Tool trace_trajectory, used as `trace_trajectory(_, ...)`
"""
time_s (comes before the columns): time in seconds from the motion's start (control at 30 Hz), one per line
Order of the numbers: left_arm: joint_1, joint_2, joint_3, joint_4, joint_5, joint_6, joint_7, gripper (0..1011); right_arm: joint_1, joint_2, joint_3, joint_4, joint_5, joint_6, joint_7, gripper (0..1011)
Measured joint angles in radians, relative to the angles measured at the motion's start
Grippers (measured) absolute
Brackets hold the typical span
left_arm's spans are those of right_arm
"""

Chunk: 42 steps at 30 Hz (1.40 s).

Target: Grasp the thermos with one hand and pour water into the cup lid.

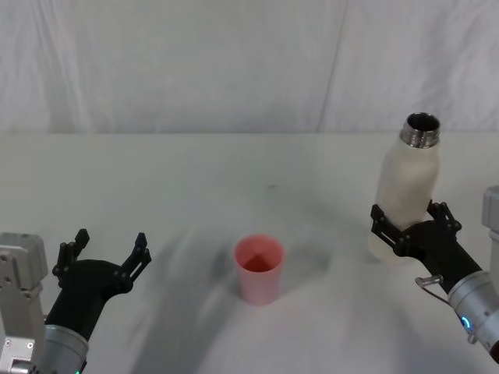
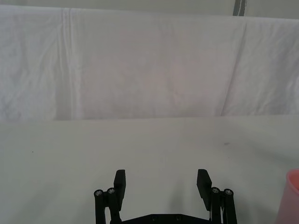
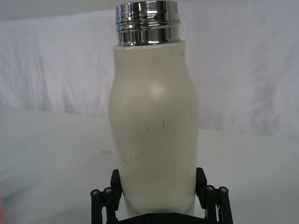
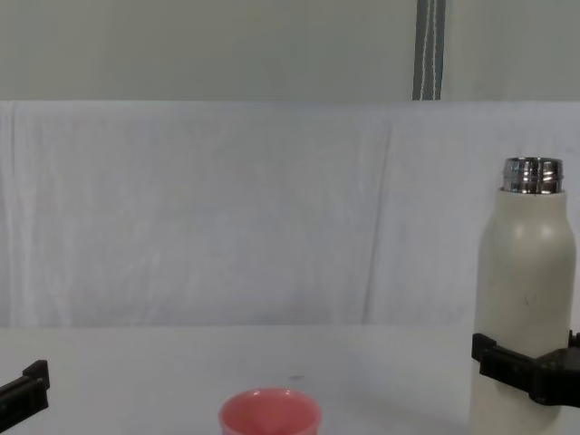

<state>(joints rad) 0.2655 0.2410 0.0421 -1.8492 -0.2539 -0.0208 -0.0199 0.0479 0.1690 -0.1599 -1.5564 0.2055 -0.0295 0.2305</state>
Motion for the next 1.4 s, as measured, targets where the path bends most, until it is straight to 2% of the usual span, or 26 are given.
trace_trajectory(0.37, 0.000, 0.000, 0.000, 0.000, 0.000, 0.000, 0.000, 1001, 0.014, 0.003, -0.010, 0.025, 0.023, 0.017, -0.007, 952)
trace_trajectory(1.4, 0.000, 0.000, 0.000, 0.000, 0.000, 0.000, 0.000, 1001, 0.033, 0.002, -0.016, 0.063, 0.038, 0.001, -0.020, 952)
